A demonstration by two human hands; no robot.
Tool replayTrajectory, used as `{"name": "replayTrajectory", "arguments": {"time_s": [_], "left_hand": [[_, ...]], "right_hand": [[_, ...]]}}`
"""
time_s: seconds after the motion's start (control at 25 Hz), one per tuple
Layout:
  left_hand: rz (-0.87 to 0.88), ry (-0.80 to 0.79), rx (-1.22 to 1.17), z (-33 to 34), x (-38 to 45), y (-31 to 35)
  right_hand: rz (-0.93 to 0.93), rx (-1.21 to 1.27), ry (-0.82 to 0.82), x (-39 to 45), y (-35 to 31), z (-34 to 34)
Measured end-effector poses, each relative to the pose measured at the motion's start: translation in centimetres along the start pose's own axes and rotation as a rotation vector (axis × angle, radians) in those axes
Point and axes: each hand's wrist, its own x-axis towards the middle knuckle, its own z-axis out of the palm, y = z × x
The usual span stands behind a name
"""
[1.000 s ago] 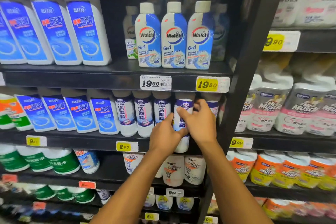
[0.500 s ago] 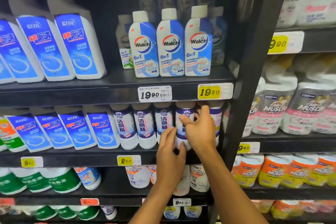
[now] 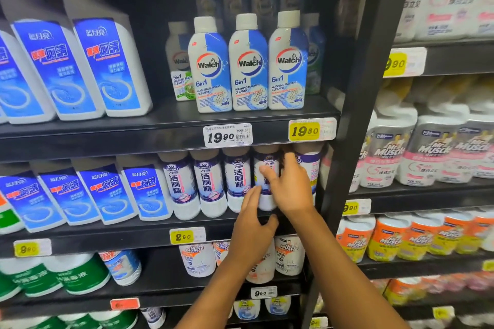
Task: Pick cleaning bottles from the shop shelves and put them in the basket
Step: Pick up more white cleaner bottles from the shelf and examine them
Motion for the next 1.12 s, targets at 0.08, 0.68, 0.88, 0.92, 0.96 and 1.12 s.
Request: {"name": "replayTrajectory", "arguments": {"time_s": [0.08,0.68,0.88,0.92,0.96,1.12], "left_hand": [[-0.007,-0.031,0.002,0.0,-0.2,-0.1],[-0.044,-0.022,-0.13,-2.5,-2.6,0.7],[-0.06,-0.044,-0.144,-3.4,-2.9,0.9],[-0.064,-0.039,-0.143,-3.5,-3.1,0.7],[-0.069,-0.034,-0.14,-3.7,-3.3,0.6],[-0.084,-0.026,-0.13,-4.2,-3.8,0.2]], "right_hand": [[-0.048,-0.088,0.026,-0.6,0.1,-0.4],[0.087,0.178,0.347,-3.4,1.5,0.2],[0.171,0.061,0.344,-2.4,1.2,0.7],[0.175,0.022,0.355,-2.3,1.2,0.8],[0.181,-0.003,0.362,-2.3,1.2,0.8],[0.196,0.026,0.331,-2.8,1.8,0.8]]}}
